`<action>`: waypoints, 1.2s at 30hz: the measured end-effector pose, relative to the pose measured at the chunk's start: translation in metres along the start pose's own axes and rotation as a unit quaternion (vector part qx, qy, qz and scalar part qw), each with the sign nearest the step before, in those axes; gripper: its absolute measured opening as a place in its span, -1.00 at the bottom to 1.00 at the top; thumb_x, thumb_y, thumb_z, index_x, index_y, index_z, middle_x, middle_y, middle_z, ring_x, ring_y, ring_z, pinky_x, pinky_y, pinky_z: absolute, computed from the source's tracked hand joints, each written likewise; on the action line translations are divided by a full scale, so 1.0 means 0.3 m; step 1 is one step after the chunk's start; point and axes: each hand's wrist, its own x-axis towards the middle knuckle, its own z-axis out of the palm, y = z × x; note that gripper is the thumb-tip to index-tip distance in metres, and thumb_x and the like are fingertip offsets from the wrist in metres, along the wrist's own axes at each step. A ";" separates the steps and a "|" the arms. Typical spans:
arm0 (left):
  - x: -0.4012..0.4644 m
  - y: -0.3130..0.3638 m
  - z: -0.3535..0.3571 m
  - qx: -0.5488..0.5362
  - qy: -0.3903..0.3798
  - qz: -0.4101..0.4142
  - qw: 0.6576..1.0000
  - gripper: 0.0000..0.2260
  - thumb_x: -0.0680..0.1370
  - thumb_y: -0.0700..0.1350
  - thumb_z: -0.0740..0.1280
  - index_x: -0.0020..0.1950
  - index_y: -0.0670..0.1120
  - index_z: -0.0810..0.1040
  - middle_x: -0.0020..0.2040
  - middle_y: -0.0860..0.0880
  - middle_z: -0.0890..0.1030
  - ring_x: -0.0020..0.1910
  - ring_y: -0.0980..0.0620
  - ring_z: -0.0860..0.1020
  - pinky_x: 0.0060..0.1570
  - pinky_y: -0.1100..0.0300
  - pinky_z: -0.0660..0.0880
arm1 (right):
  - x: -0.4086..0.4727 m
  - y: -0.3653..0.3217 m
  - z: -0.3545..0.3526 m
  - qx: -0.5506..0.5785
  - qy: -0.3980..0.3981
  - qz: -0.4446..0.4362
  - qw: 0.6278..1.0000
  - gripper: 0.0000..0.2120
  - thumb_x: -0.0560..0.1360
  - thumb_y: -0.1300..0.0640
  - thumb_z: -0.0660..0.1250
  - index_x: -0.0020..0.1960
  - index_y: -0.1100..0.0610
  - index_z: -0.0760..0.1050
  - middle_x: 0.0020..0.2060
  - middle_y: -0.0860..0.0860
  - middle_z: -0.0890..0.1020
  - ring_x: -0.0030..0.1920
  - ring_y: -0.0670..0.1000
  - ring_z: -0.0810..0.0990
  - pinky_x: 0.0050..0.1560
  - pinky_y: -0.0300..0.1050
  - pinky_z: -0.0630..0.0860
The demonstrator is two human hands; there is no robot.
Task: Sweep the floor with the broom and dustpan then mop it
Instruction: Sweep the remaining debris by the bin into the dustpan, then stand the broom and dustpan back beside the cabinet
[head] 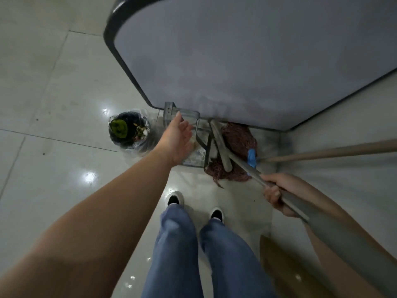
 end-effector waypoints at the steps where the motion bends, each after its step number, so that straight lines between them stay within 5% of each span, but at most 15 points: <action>1: -0.061 -0.022 0.020 0.026 -0.020 0.004 0.999 -0.43 0.62 0.18 -0.06 0.53 -0.13 0.06 0.52 -0.05 0.18 0.50 0.00 0.11 0.44 0.05 0.04 | -0.016 0.019 0.001 0.010 -0.010 -0.002 1.000 -0.64 0.62 0.07 0.10 -0.33 0.15 0.23 -0.72 0.00 0.27 -0.80 -0.14 0.25 -0.79 -0.40 0.20; 9: -0.486 -0.167 0.051 0.053 -0.088 0.017 0.995 -0.47 0.63 0.15 -0.06 0.51 -0.12 0.13 0.49 -0.05 0.25 0.48 0.04 0.16 0.44 0.04 0.06 | -0.154 0.230 0.053 0.003 -0.037 -0.043 0.998 -0.68 0.61 0.12 0.13 -0.29 0.20 0.28 -0.70 0.03 0.34 -0.77 -0.13 0.33 -0.75 -0.33 0.32; 14: -0.786 -0.258 -0.045 0.135 -0.131 0.062 0.980 -0.58 0.65 0.07 -0.02 0.47 -0.05 0.25 0.45 -0.04 0.31 0.45 0.04 0.22 0.34 0.14 0.19 | -0.237 0.439 0.183 -0.116 -0.025 -0.048 0.992 -0.57 0.61 0.01 0.12 -0.34 0.25 0.36 -0.70 0.07 0.42 -0.77 -0.04 0.40 -0.76 -0.34 0.33; 19: -1.094 -0.342 -0.222 0.181 -0.230 0.147 0.945 -0.63 0.64 0.00 0.01 0.42 -0.03 0.31 0.34 -0.01 0.44 0.24 0.18 0.42 0.11 0.43 0.41 | -0.324 0.677 0.348 -0.006 -0.105 -0.103 0.989 -0.68 0.58 0.11 0.06 -0.26 0.27 0.36 -0.65 0.10 0.45 -0.73 -0.03 0.46 -0.74 -0.39 0.32; 23: -1.270 -0.370 -0.377 0.173 -0.261 0.200 0.928 -0.56 0.50 0.02 0.16 0.37 -0.02 0.34 0.29 -0.04 0.47 0.24 0.14 0.45 0.20 0.30 0.40 | -0.406 0.840 0.484 0.006 -0.099 -0.153 0.983 -0.63 0.60 0.09 0.06 -0.32 0.23 0.34 -0.66 0.05 0.41 -0.73 -0.05 0.45 -0.74 -0.43 0.28; 29: -1.377 -0.336 -0.490 0.274 -0.159 0.344 0.884 -0.64 0.48 -0.25 0.38 0.26 -0.04 0.50 0.14 -0.11 0.62 0.07 0.14 0.57 0.14 0.35 0.46 | -0.488 0.980 0.658 -0.052 -0.070 -0.204 0.975 -0.47 0.55 0.09 0.16 -0.56 0.23 0.48 -0.69 0.04 0.40 -0.75 -0.06 0.38 -0.75 -0.43 0.26; 33: -1.424 -0.260 -0.559 0.390 -0.065 0.451 0.800 -0.80 0.42 -0.15 0.46 0.03 0.02 0.62 -0.13 0.08 0.65 -0.10 0.15 0.62 0.02 0.29 0.54 | -0.492 1.048 0.775 -0.097 -0.054 -0.257 0.960 -0.53 0.57 -0.13 0.08 -0.32 0.19 0.45 -0.63 0.03 0.41 -0.71 -0.09 0.36 -0.68 -0.42 0.26; 36: -1.442 -0.171 -0.629 0.411 -0.003 0.476 0.777 -0.81 0.41 -0.10 0.46 0.02 -0.04 0.65 -0.16 0.13 0.66 -0.14 0.22 0.62 -0.02 0.28 0.56 | -0.517 1.027 0.846 -0.122 0.011 -0.347 0.930 -0.50 0.61 -0.09 0.01 -0.27 0.26 0.42 -0.59 0.08 0.43 -0.65 0.00 0.39 -0.61 -0.30 0.36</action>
